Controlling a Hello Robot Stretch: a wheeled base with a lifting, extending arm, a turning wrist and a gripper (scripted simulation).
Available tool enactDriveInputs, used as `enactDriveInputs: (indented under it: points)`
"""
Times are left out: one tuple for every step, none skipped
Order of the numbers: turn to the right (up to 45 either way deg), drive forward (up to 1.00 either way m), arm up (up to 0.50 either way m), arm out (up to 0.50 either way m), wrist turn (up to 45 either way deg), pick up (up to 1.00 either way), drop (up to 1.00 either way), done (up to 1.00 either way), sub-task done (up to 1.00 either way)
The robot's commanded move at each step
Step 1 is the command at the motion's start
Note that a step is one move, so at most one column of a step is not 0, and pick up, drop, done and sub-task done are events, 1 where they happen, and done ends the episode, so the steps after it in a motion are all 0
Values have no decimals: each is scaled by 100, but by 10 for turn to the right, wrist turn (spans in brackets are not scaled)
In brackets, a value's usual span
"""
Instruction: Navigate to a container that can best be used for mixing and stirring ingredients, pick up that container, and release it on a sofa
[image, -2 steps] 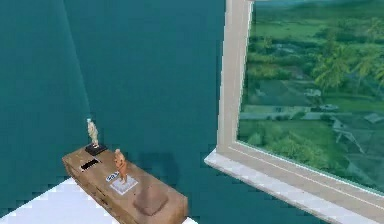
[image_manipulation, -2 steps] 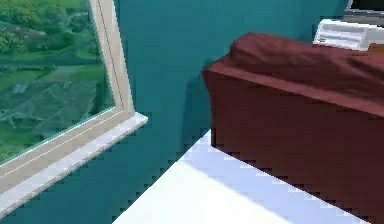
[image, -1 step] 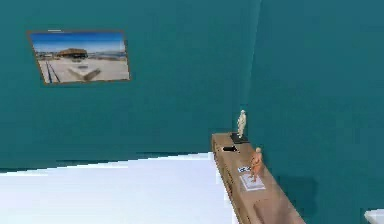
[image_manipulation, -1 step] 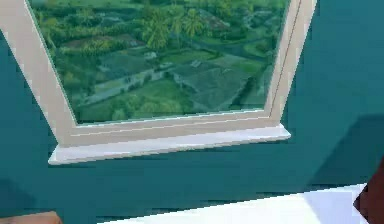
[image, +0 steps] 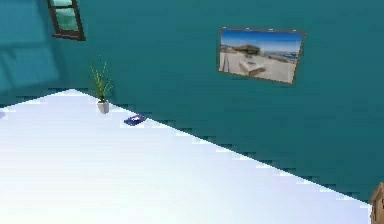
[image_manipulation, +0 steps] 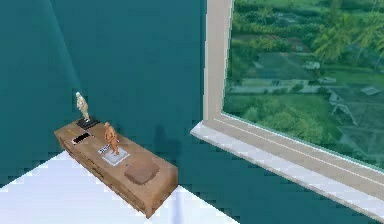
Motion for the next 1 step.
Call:
enactDriveInputs:
  points:
    - [-150,0,0,0,0,0,0,0,0]
